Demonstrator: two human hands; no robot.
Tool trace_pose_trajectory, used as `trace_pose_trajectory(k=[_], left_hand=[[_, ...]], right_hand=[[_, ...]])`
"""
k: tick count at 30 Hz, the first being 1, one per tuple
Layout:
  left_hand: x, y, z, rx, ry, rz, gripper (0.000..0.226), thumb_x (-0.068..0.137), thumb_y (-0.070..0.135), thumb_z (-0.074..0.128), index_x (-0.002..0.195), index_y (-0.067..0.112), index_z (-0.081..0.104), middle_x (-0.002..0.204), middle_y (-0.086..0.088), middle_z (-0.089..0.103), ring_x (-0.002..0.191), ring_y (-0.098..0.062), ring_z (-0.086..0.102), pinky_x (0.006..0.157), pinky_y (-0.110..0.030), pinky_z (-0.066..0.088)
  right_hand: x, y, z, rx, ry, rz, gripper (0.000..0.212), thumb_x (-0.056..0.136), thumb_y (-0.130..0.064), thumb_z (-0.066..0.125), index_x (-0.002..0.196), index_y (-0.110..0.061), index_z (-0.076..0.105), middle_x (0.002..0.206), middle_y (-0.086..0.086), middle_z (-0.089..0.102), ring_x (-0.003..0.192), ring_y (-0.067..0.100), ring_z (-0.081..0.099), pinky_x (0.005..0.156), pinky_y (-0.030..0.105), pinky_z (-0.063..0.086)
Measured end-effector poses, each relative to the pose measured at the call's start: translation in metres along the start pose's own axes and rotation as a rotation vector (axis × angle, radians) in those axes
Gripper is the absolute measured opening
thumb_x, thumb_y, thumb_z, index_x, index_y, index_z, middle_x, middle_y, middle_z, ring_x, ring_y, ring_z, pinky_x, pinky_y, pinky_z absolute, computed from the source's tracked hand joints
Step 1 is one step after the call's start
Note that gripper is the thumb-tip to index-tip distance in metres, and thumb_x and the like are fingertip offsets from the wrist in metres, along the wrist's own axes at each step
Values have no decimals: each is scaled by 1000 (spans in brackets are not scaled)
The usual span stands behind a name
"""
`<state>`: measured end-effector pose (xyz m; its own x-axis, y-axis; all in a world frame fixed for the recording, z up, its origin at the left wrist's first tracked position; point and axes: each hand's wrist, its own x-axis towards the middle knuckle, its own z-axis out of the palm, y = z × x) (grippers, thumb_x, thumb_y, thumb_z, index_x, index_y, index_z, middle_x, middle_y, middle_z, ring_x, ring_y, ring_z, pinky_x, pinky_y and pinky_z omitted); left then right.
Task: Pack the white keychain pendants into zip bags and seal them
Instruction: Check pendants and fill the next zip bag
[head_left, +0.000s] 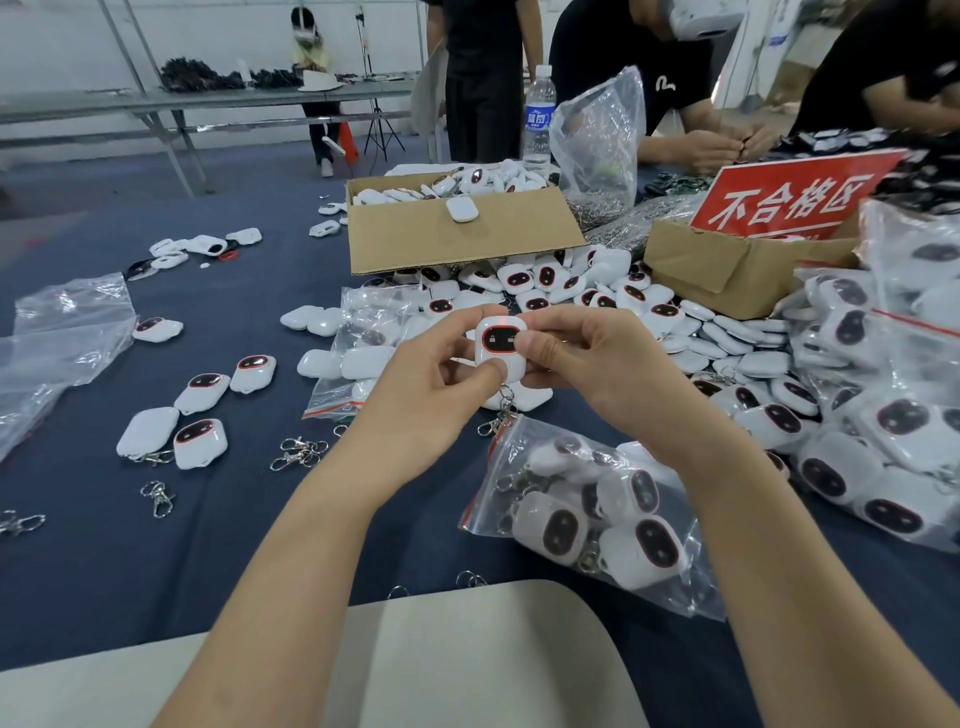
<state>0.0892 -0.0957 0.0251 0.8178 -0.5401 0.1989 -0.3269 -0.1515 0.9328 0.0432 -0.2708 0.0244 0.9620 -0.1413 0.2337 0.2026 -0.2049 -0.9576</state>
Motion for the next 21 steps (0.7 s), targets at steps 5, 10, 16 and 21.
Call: trace_pose_trajectory(k=[5,10,16,21], left_hand=[[1,-2,-2,20,-8,-16,45,100,21,62,125,58,53,107,-8,67,104,-33,63,104,-46,49],[3,-7,-16,171,-45,-149,49,105,18,51,145,47,47,89,25,65,97,-8,68,78,-13,50],[-6,-11,-43,369,-279,-348,18,100,20,62,118,21,64,73,4,71,70,-6,62,72,-24,48],[-7,-14,-38,318,-394,-378,11,97,16,66,106,18,72,79,-7,73,69,-4,63,66,-16,51]], right_hand=[[1,2,0,3,-2,-6,15,97,-16,66,94,-27,75,76,-3,74,73,8,71,72,20,58],[-1,6,-2,-184,-16,79,10,99,-36,60,107,-32,66,90,-8,76,79,9,73,84,40,62],[-8,12,-4,-547,-224,269,26,99,-42,58,122,-32,63,108,-11,69,64,-6,65,57,23,54],[-6,16,-4,-535,-279,344,17,98,-39,62,115,-35,64,100,-17,70,95,11,69,92,34,55]])
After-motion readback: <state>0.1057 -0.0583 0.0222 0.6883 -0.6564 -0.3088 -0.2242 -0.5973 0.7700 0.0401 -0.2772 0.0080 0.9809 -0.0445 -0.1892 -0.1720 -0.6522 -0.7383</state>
